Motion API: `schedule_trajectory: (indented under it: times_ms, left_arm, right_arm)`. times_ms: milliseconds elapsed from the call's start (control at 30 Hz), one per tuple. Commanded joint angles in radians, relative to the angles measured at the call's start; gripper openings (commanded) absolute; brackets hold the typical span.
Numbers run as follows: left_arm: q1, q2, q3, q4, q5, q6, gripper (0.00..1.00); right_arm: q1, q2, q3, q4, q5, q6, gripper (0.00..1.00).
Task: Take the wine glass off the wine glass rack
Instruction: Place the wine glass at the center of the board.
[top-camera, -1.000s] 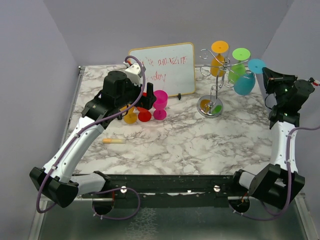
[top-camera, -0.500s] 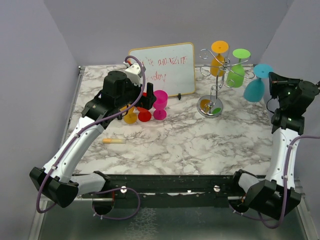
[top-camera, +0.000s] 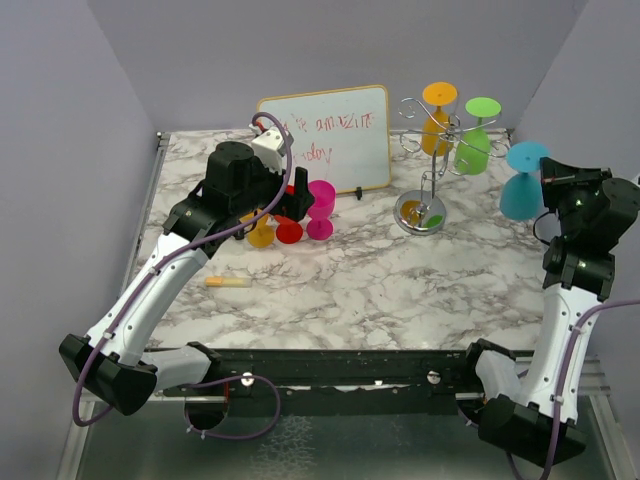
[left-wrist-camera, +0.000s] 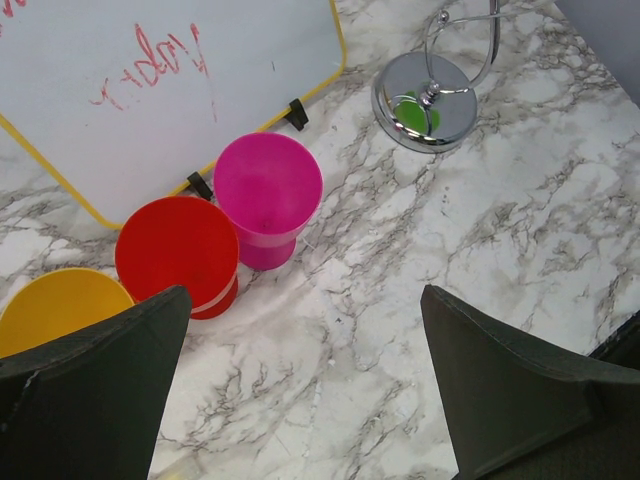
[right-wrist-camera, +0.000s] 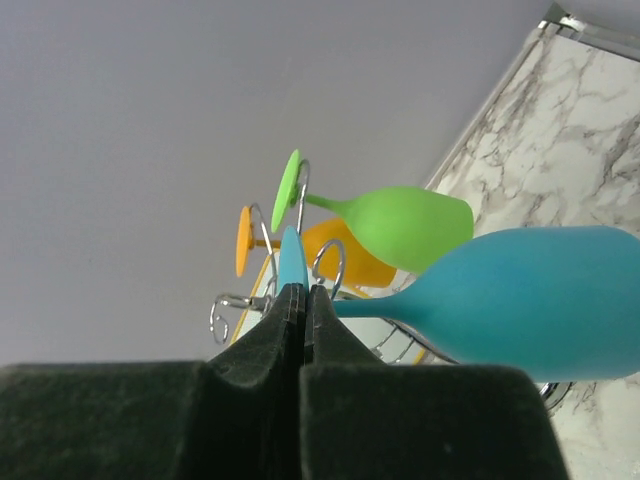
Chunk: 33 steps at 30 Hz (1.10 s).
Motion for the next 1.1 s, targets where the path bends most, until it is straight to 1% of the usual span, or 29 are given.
schedule_trajectory:
  times_ms: [0,133,233,300,367,400,467,500,533,567,633,667,700,800,867,967,1067]
  left_arm:
    - [0.007,-0.007,0.009,-0.002,0.038,0.009,0.99]
    - [0.007,-0.012,0.012,-0.001,0.054,0.012,0.99]
    - [0.007,-0.015,0.006,0.004,0.084,0.003,0.99]
    - [0.007,-0.011,0.006,0.009,0.116,-0.003,0.99]
    - [0.007,-0.008,0.009,0.014,0.15,-0.009,0.99]
    - [0.007,-0.005,0.012,0.016,0.183,-0.011,0.99]
    - [0.007,0.005,0.022,0.023,0.238,-0.02,0.99]
    - [0.007,0.01,0.027,0.028,0.261,-0.031,0.99]
    - [0.007,0.014,0.029,0.037,0.286,-0.041,0.99]
    - [0.007,0.015,0.028,0.057,0.309,-0.055,0.99]
    - [0.007,0.014,0.017,0.098,0.328,-0.089,0.99]
    - [0.007,0.011,0.014,0.118,0.334,-0.105,0.99]
    - [0.007,0.007,0.008,0.139,0.342,-0.12,0.99]
    - [0.007,-0.01,-0.008,0.202,0.37,-0.163,0.99]
    - [0.007,-0.018,-0.021,0.252,0.408,-0.195,0.99]
    - [0.006,-0.018,-0.062,0.379,0.512,-0.278,0.99]
    - [-0.001,0.011,-0.091,0.478,0.625,-0.347,0.99]
  right_arm:
    - [0.017,-0.032,-0.001,-0.018,-0.163,-0.086,0.01]
    - [0.026,-0.067,-0.028,-0.092,-0.339,-0.114,0.0]
    - [0.066,-0.099,-0.034,-0.225,-0.358,-0.166,0.01]
    - [0.097,-0.119,-0.051,-0.262,-0.379,-0.185,0.01]
    - [0.105,-0.139,-0.093,-0.211,-0.476,-0.179,0.01]
    - [0.113,-0.14,-0.114,-0.148,-0.543,-0.176,0.01]
    - [0.132,-0.125,-0.148,0.04,-0.784,-0.154,0.01]
    - [0.151,-0.116,-0.15,0.142,-0.871,-0.135,0.01]
    - [0.172,-0.115,-0.142,0.195,-0.906,-0.141,0.0]
    - [0.193,-0.113,-0.112,0.16,-0.908,-0.193,0.0]
    - [0.21,-0.091,-0.033,0.023,-0.912,-0.325,0.01]
    - [0.215,-0.074,-0.006,-0.027,-0.926,-0.366,0.01]
    - [0.221,-0.063,0.005,-0.042,-0.95,-0.384,0.01]
    - [0.242,-0.074,0.001,-0.056,-0.949,-0.417,0.01]
    - [0.247,-0.083,-0.01,-0.043,-0.971,-0.41,0.01]
    - [0.277,-0.089,-0.034,-0.015,-1.002,-0.388,0.01]
    - [0.344,-0.095,-0.049,0.015,-1.015,-0.373,0.01]
